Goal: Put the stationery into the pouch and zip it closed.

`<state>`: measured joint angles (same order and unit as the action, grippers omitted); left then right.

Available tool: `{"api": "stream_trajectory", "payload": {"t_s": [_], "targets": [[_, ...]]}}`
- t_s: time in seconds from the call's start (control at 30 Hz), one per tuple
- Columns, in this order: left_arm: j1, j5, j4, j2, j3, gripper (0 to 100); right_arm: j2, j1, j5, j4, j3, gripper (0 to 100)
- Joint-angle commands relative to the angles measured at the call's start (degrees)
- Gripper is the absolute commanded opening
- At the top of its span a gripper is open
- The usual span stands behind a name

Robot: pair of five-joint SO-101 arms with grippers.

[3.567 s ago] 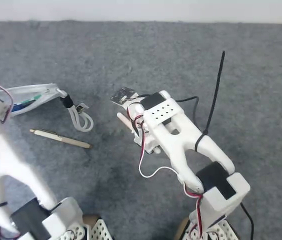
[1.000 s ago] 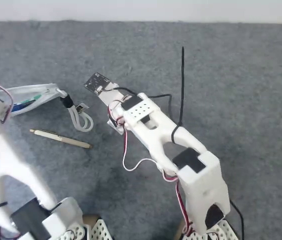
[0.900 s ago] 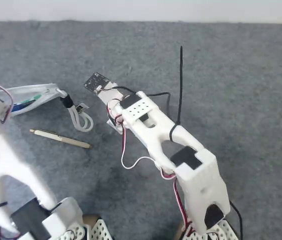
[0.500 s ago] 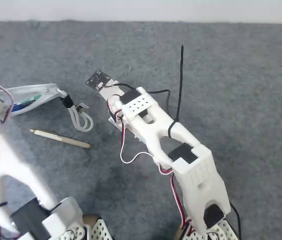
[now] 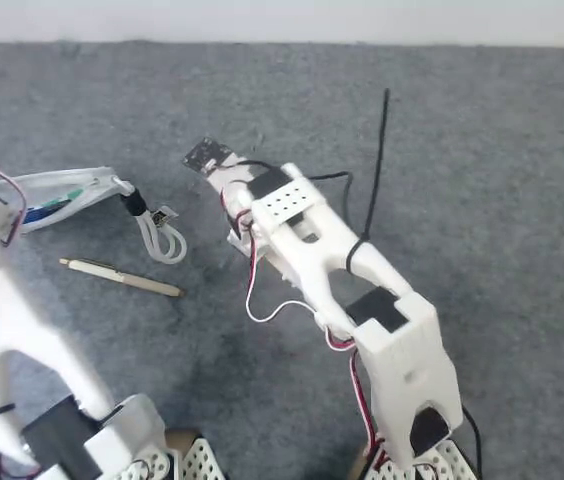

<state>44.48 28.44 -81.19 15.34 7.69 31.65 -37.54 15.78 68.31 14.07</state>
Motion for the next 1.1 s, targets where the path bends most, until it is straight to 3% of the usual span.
{"api": "stream_trajectory", "payload": {"t_s": [0.0,0.33,0.67,0.83,1.07], "targets": [[-0.09,0.44,1.32,2.90,-4.18,1,-7.43,1.45,0.44,4.35,1.41,0.6],[-3.87,0.44,1.14,2.90,-4.18,1,-15.69,3.38,0.35,12.18,1.41,0.6],[-11.34,0.35,0.35,5.71,-4.35,1,-19.91,7.25,0.00,12.18,1.32,0.6],[-16.44,-3.52,-1.85,12.13,-4.00,1,-20.26,7.78,-0.09,12.18,1.32,0.6],[-19.16,-3.69,-1.76,13.10,-2.24,1,-20.53,9.89,-0.88,12.00,1.41,0.6]]}}
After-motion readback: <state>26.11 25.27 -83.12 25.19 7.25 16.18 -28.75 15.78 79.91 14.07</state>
